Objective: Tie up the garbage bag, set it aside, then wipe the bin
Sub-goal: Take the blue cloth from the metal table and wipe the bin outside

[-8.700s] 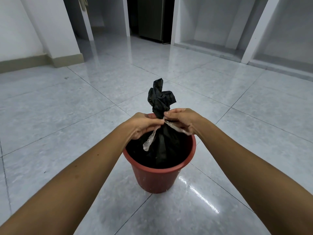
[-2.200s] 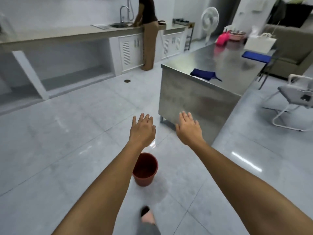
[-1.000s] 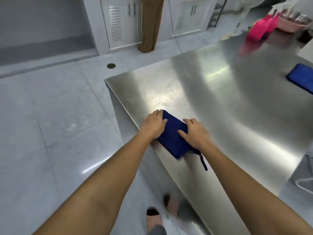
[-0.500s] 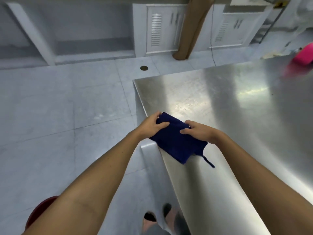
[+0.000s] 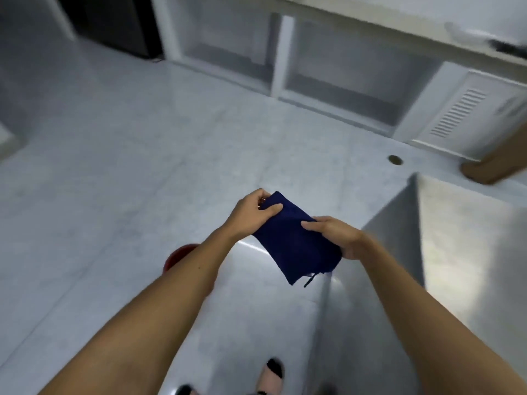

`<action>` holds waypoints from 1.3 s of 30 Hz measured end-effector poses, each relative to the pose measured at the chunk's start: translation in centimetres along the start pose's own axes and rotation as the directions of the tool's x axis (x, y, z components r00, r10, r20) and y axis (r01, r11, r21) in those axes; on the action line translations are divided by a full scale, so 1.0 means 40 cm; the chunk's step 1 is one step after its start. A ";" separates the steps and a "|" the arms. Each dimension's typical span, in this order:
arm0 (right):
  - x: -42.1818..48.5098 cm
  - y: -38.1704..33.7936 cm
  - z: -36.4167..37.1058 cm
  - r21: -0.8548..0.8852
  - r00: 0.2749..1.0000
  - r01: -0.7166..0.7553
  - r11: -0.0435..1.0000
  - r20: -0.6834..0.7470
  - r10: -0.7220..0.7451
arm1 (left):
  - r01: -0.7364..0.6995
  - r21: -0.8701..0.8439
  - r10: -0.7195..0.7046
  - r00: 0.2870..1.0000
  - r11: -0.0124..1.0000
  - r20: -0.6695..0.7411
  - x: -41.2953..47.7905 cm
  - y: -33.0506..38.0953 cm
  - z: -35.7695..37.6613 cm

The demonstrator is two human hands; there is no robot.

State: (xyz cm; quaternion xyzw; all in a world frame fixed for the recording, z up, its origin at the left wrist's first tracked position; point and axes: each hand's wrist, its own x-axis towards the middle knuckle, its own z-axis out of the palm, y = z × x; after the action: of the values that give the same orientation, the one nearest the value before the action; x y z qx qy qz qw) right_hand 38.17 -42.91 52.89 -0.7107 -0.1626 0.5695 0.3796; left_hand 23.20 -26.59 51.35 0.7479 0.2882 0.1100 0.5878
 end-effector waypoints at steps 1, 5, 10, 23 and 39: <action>0.047 -0.002 0.048 0.050 1.000 -0.031 0.998 -0.004 0.031 | 0.006 0.021 -0.004 0.998 1.000 -0.061 -0.019 -0.038 -0.022; 0.226 0.044 0.189 0.450 0.986 -0.165 0.877 0.044 0.163 | -0.006 0.117 0.028 0.982 0.993 -0.188 -0.067 -0.195 -0.010; 0.563 0.258 0.227 0.624 0.972 -0.231 0.746 0.115 0.204 | -0.053 0.341 0.122 0.976 0.938 -0.183 0.019 -0.506 0.087; 1.516 0.731 0.300 0.382 0.987 0.107 0.918 -0.153 -0.051 | -0.291 0.955 0.349 0.902 0.063 0.252 0.092 -1.669 0.031; 1.528 0.741 0.598 -0.114 0.593 0.804 0.583 0.091 -0.800 | 0.069 0.630 0.321 0.814 0.774 -0.484 0.211 -1.608 -0.164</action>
State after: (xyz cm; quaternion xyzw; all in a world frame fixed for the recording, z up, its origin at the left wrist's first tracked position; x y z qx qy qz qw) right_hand 28.14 -13.41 -12.03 -0.5778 -0.5114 0.3342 0.5412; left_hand 7.34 -7.31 -8.87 0.8495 0.4153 0.2669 0.1862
